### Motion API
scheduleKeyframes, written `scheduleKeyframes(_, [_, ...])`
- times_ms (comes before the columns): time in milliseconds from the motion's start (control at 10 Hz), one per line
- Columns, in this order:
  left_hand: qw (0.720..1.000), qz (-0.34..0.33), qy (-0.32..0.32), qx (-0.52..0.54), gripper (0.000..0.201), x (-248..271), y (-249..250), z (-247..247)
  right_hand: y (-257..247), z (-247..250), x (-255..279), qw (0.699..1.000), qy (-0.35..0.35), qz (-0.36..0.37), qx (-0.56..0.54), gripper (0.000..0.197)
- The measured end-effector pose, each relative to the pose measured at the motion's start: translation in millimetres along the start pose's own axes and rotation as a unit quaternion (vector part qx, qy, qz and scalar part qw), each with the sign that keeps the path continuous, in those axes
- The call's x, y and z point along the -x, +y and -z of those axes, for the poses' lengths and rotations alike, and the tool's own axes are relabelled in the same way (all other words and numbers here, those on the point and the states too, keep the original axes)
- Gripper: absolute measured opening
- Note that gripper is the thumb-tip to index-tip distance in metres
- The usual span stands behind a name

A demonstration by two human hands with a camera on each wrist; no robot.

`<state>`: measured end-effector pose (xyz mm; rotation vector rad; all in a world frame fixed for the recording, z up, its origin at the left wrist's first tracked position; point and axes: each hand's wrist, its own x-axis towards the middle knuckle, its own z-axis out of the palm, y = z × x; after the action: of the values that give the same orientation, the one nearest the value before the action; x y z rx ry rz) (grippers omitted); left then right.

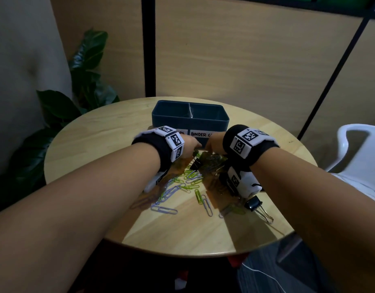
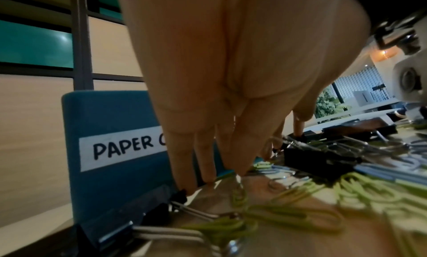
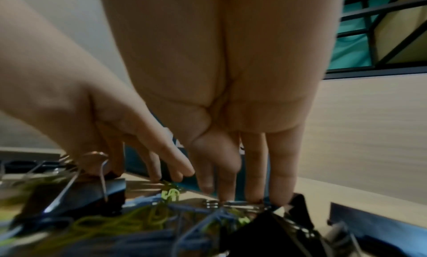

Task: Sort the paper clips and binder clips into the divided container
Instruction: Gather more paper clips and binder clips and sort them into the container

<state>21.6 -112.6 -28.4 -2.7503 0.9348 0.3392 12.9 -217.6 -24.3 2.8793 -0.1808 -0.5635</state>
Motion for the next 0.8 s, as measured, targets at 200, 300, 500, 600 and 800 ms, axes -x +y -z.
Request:
scheduleKeyframes(200, [0.995, 0.032, 0.006, 0.091, 0.033, -5.0, -6.8, 2.6, 11.7, 15.4, 12.5, 0.996, -0.018, 0.014, -0.087, 0.015])
scheduleKeyframes(300, [0.994, 0.037, 0.034, 0.097, 0.036, -1.4, -9.0, 6.7, 23.3, 15.4, 10.3, 0.994, 0.064, 0.038, -0.082, 0.011])
scheduleKeyframes(500, [0.996, 0.03, -0.023, 0.085, 0.038, -4.8, -7.7, -4.3, 11.5, 3.9, 7.9, 0.995, 0.046, 0.051, -0.071, 0.042])
scheduleKeyframes(600, [0.993, 0.014, -0.039, 0.113, 0.036, 1.6, -5.1, 5.3, 10.2, 3.2, 10.8, 0.997, 0.047, 0.052, -0.025, 0.039])
scheduleKeyframes(800, [0.98, 0.015, 0.009, 0.197, 0.029, 6.8, -5.2, 5.7, 12.1, 9.6, 20.3, 0.997, 0.049, 0.06, 0.0, 0.038])
